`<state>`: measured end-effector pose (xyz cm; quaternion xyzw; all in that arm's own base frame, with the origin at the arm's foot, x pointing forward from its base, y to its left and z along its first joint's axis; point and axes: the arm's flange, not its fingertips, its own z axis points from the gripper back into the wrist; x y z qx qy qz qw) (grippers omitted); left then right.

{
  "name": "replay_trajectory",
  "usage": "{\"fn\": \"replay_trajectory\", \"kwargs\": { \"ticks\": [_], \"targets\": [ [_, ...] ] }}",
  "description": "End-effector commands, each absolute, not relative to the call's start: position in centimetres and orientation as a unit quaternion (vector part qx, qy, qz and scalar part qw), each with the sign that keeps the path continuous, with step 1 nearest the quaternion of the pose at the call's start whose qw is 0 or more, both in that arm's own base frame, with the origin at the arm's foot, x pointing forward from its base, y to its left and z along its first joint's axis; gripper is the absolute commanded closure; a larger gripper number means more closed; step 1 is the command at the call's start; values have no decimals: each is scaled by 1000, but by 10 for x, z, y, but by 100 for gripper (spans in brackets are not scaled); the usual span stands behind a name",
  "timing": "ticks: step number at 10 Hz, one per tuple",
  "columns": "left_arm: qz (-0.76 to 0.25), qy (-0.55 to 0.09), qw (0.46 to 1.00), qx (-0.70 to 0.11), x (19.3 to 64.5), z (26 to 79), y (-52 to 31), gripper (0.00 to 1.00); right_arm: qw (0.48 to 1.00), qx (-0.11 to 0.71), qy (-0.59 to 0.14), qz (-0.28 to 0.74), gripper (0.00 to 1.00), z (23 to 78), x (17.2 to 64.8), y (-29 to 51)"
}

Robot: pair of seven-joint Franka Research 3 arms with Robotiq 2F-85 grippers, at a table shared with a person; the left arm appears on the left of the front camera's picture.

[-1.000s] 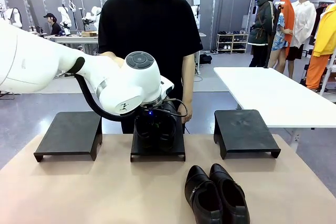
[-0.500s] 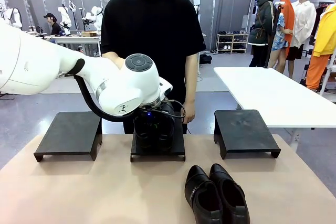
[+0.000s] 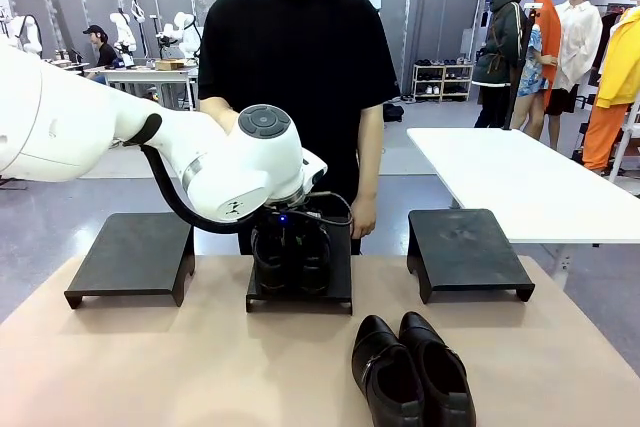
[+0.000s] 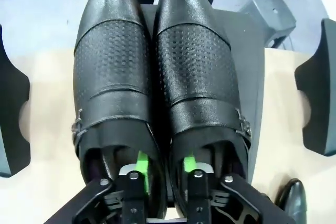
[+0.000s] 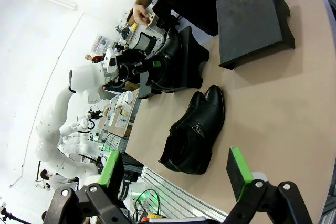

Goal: Place the shoes on the stand as instructed by the person.
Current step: Pick up one pair of Shoes and place it on the Shoes Stand indicated by the person, then pick up another pair of Shoes and place it on the Shoes Stand indicated by the person.

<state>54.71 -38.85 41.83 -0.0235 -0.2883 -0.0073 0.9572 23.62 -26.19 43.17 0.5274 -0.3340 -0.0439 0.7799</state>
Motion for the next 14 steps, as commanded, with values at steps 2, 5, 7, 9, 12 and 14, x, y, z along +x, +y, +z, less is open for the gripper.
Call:
{"fn": "replay_trajectory", "kwargs": {
  "ticks": [2,5,7,9,12,14],
  "targets": [
    [-14,-307,951,-28,546,421,-397,0,777,530,-337,-42,0,433,235,-262],
    [-19,-306,951,-29,542,426,-398,13,777,530,-337,-42,0,433,235,-262],
    [-21,-305,952,-28,538,430,-399,0,777,530,-337,-42,0,433,235,-262],
    [-18,-289,957,-28,528,437,-397,0,777,530,-337,-42,0,433,235,-262],
    [-15,-296,955,-31,541,429,-399,0,777,530,-337,-42,0,433,235,-262],
    [-15,-296,955,-31,541,429,-399,0,777,530,-337,-42,0,433,235,-262]
  ]
}}
